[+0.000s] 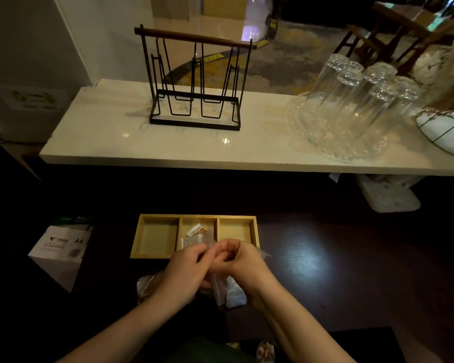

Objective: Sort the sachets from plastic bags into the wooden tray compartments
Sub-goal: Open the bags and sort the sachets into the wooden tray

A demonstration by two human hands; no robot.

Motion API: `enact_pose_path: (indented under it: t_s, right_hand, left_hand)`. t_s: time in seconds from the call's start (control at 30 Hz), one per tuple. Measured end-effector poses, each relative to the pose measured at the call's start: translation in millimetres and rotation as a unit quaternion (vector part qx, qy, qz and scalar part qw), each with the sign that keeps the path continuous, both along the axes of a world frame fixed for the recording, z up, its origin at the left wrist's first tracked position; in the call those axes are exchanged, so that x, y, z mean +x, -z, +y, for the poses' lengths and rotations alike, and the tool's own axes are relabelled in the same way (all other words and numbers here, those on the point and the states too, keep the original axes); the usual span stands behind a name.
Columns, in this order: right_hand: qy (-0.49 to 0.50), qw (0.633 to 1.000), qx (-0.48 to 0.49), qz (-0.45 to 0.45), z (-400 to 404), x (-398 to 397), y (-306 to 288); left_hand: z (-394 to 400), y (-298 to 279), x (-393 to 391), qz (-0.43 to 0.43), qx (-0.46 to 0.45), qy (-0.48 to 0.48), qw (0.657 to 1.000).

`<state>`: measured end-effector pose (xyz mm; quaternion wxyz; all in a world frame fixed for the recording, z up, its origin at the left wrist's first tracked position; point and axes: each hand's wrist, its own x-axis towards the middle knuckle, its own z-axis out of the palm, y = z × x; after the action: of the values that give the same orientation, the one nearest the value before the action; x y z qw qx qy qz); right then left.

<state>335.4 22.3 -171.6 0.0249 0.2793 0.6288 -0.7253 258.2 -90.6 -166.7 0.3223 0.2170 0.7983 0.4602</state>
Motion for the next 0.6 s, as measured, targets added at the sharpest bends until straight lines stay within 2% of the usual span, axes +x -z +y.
enact_pose_path:
  t_s: [0.27,0.4,0.5,0.57,0.6]
  right_hand:
    - [0.030,0.999,0.021,0.008,0.7,0.7,-4.3]
    - [0.053,0.997,-0.052,0.014,6.1,0.6,-3.3]
    - [0.062,0.988,-0.141,0.020,10.1,0.5,-3.8]
    - [0.110,0.986,-0.126,0.009,15.1,-3.1,-4.0]
    - [0.149,0.986,-0.069,0.002,20.2,-4.1,-4.9]
  left_hand:
    - [-0.9,-8.9,-8.1,0.088,-0.071,0.090,0.989]
    - [0.9,-9.1,-14.5,0.005,-0.008,0.075,0.997]
    - [1.6,-9.9,-14.5,0.006,0.027,0.078,0.997]
    - [-0.5,-10.7,-13.8,0.015,0.046,0.070,0.996]
    - [-2.5,-11.7,-16.0,0.022,0.053,0.063,0.996]
